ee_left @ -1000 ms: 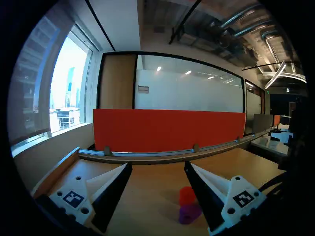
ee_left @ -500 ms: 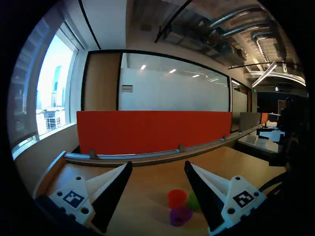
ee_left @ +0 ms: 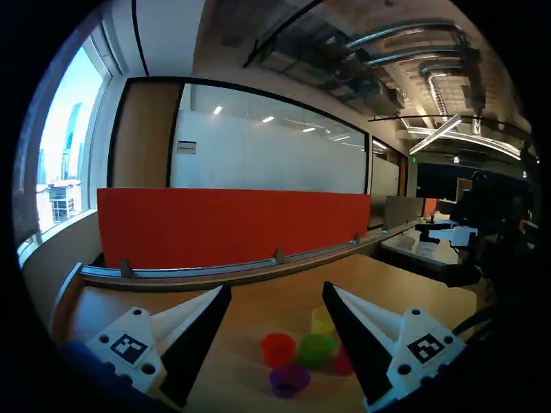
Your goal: Pour water
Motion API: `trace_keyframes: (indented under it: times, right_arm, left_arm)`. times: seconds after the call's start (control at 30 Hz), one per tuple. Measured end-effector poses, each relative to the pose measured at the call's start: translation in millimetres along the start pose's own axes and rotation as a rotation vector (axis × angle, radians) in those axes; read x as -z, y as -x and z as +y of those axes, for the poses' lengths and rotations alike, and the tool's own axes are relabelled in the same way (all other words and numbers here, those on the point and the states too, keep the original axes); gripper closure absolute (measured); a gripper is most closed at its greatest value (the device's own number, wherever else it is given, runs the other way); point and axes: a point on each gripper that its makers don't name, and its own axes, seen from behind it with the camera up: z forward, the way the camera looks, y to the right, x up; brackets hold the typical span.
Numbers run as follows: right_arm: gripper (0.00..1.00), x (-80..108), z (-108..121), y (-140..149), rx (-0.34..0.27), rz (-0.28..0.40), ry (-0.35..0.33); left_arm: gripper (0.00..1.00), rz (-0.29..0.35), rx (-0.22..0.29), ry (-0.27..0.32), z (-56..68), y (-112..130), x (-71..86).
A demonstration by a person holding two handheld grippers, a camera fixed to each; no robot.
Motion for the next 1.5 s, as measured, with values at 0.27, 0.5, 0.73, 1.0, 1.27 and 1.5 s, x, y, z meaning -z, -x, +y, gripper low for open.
trace_keyframes:
  times: [0.27,0.5,0.73,1.0,1.27,1.5]
  right_arm:
    - [0.00,-5.2,-9.2,5.7,0.013,-0.036,-0.062]
    - [0.00,-8.0,-19.3,17.0,0.055,-0.100,-0.124]
    - [0.00,-12.2,-27.9,26.0,0.107,-0.153,-0.163]
    - [0.00,-18.9,-32.1,42.6,0.154,-0.207,-0.191]
    - [0.00,-26.8,-30.2,66.3,0.160,-0.257,-0.211]
    - [0.00,-32.9,-24.5,87.0,0.153,-0.290,-0.222]
  left_arm:
    - [0.01,-0.018,-0.008,0.066,8.3,2.5,-7.5]
    - [0.01,-0.056,-0.037,0.104,12.1,11.1,-17.6]
    - [0.01,-0.117,-0.056,0.143,13.9,22.3,-29.5]
    - [0.01,-0.158,-0.078,0.208,23.3,32.7,-41.7]
    - [0.01,-0.220,-0.123,0.243,28.4,52.6,-55.2]
    - [0.01,-0.291,-0.150,0.279,33.5,77.1,-68.7]
